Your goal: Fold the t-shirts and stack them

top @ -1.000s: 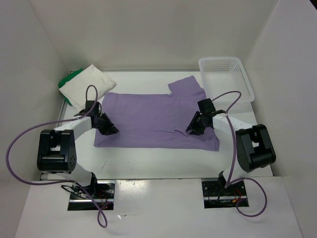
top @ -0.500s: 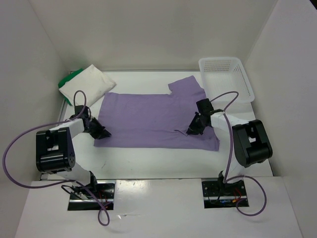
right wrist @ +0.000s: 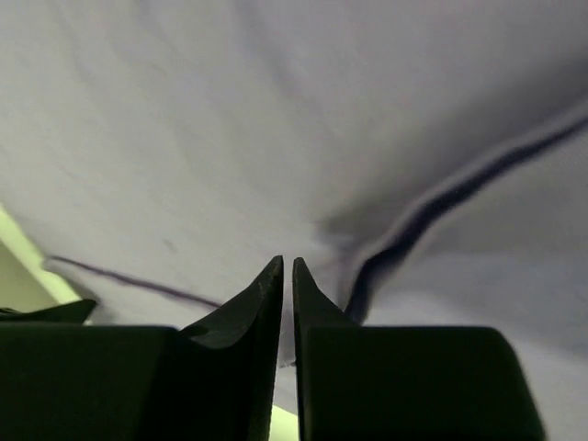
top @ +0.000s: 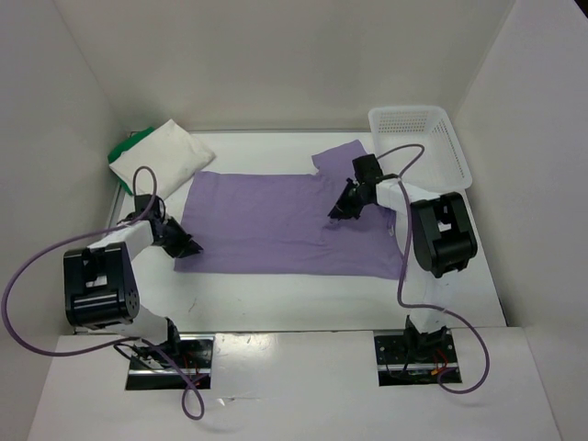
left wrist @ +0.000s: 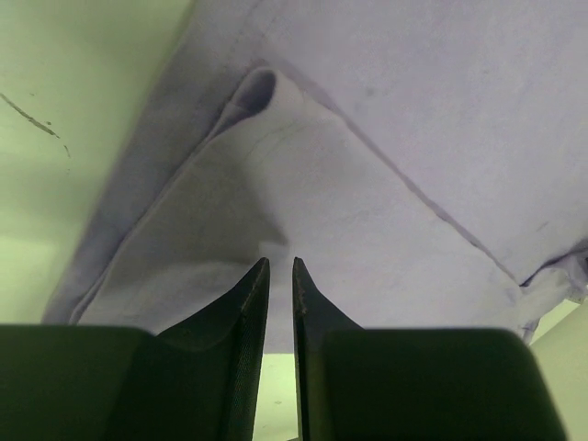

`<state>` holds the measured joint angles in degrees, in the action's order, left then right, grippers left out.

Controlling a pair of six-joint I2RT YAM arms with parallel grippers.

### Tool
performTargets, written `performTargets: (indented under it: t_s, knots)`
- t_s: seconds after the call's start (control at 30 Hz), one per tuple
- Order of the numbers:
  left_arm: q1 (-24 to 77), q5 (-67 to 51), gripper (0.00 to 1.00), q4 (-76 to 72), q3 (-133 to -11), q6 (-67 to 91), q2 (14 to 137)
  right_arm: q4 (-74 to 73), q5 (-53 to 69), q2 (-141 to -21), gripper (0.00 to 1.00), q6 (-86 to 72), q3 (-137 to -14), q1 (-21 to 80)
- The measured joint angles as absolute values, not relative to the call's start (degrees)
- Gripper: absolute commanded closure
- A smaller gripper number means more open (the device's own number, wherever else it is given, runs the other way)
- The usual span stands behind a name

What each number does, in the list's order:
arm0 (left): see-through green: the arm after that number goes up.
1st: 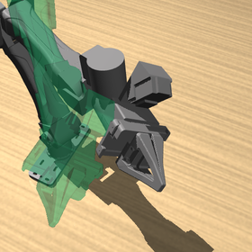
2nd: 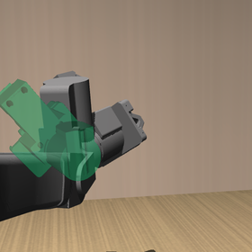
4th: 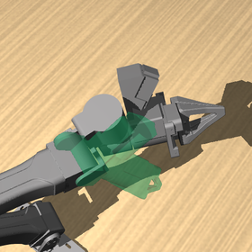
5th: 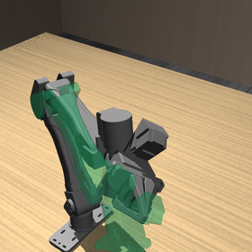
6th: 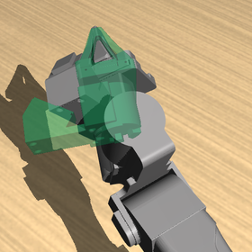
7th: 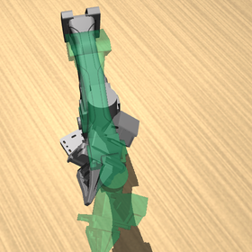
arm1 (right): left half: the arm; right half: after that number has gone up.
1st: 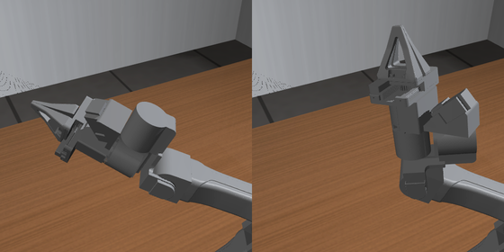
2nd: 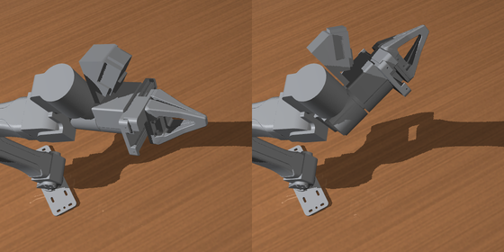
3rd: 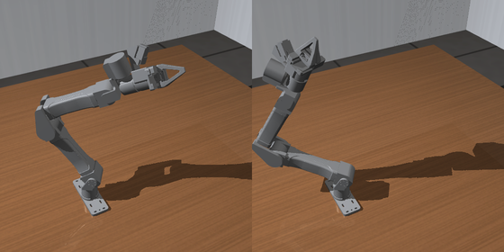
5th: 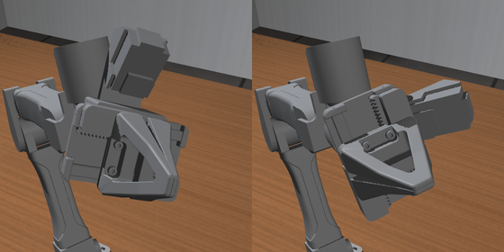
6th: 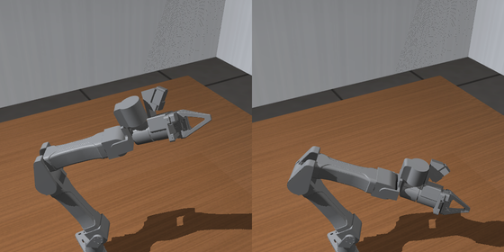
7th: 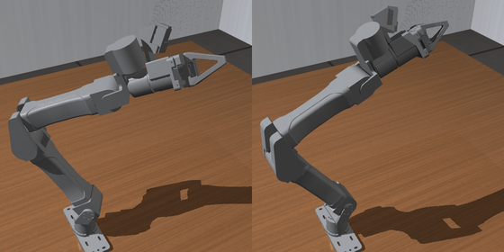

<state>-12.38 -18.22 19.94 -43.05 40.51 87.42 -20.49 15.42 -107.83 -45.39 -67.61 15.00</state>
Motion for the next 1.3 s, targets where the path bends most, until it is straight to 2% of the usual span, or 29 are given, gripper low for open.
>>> performTargets:
  t_s: [0.03,0.07,0.23,0.3,0.33,0.4,0.6,0.73,0.87,0.93,1.07,1.3]
  knots:
    - [-12.40,-18.22,0.77,20.27,-43.24,40.51,86.98,-20.49,15.79,-108.81,0.72,-45.39,-69.32,15.00]
    - [-12.40,-18.17,0.77,20.56,-43.48,40.51,86.48,-20.60,16.10,-109.49,0.67,-45.56,-71.07,15.00]
    - [-9.13,-16.78,0.77,21.15,-45.47,40.60,83.37,-20.18,16.78,-109.03,0.65,-44.60,-76.53,15.03]
    - [-6.02,-16.29,0.77,21.15,-45.89,40.66,82.17,-20.29,16.47,-106.80,0.78,-43.92,-75.16,15.14]
    - [-3.97,-15.90,0.77,21.19,-46.13,40.75,81.87,-20.10,16.38,-105.23,0.90,-43.59,-73.58,15.27]
    - [0.54,-15.11,0.79,21.17,-46.89,40.80,82.15,-20.38,16.19,-101.95,0.99,-43.03,-69.54,15.86]
    - [14.35,-13.54,0.80,21.58,-51.81,40.64,88.99,-22.52,15.62,-101.08,1.00,-42.06,-64.03,24.14]
    - [17.30,-11.11,0.78,22.52,-52.90,40.42,90.52,-22.61,15.18,-104.05,1.00,-42.06,-64.07,31.66]
    - [15.97,-9.63,0.77,23.40,-52.86,40.40,92.12,-22.59,14.24,-107.39,1.00,-42.13,-64.71,35.14]
    - [14.20,-9.69,0.73,23.49,-52.16,40.38,94.11,-22.63,13.87,-108.16,1.00,-42.35,-65.39,35.86]
    - [8.19,-16.08,0.68,22.28,-49.21,41.15,94.37,-22.24,12.56,-108.18,1.00,-42.46,-65.56,36.82]
    - [2.61,-24.40,0.68,22.06,-43.70,44.73,92.18,-19.07,12.32,-106.63,1.00,-43.66,-62.39,39.75]
